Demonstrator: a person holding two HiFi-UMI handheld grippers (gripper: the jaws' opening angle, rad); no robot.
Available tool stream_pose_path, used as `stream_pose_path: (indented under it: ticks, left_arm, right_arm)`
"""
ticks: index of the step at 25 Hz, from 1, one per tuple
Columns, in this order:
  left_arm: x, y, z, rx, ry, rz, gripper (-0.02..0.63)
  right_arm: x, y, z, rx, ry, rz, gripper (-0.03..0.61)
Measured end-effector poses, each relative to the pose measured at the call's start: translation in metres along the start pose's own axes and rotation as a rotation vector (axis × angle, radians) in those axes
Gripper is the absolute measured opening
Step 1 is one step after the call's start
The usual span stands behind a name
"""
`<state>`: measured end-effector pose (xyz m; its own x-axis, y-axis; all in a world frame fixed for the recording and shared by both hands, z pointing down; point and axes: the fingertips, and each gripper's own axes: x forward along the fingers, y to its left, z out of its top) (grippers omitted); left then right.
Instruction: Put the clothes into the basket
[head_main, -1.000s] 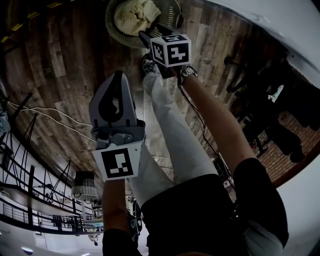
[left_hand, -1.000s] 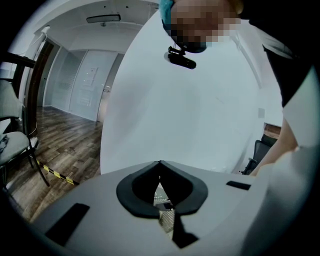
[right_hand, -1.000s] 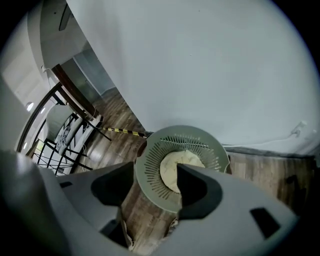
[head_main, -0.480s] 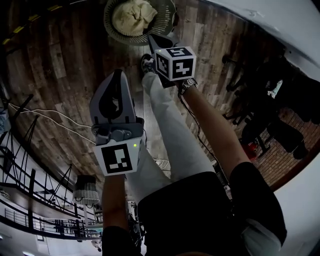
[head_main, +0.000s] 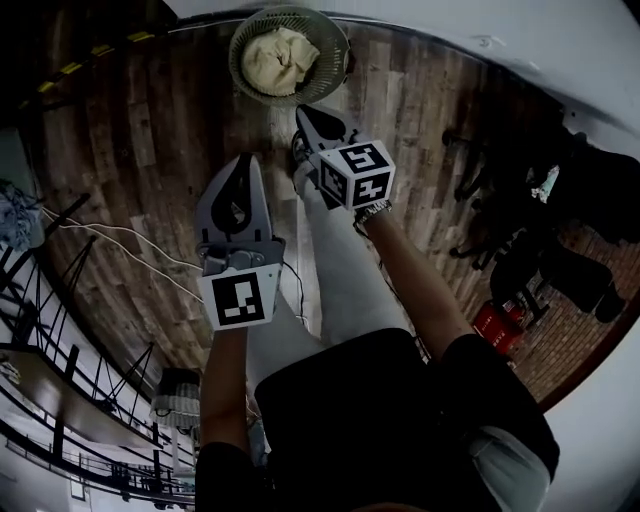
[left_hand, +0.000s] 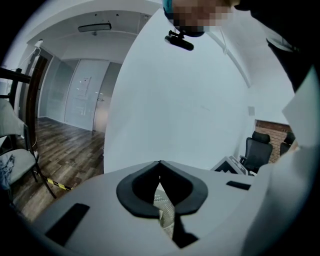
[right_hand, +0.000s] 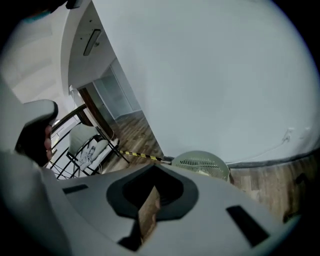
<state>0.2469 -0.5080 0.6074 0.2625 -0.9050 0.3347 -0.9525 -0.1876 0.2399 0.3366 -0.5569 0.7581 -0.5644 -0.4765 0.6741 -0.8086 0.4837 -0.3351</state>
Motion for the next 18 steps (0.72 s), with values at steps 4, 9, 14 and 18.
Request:
stream_pose_path:
  ticks: [4,9,14,18]
  left_arm:
    - [-0.022,-0.001,0.021,0.002,-0.031,-0.012,0.014]
    - [-0.052,0.0,0.049,0.007,-0.069,-0.022,0.014]
    - [-0.088,0.002,0.074,0.037,-0.087,-0.013,0.014]
    - [-0.113,-0.001,0.097,0.047,-0.11,-0.008,0.014]
  right_arm:
    - [-0.034,0.032,0.018,0.032,-0.077,0.043,0.009]
    - [-0.083,0.076,0.045,0.033,-0.174,0.059,0.009]
    - [-0.131,0.128,0.072,0.035,-0.271,0.098,0.008]
    - [-0.172,0.158,0.099,-0.004,-0.342,0.098,0.008]
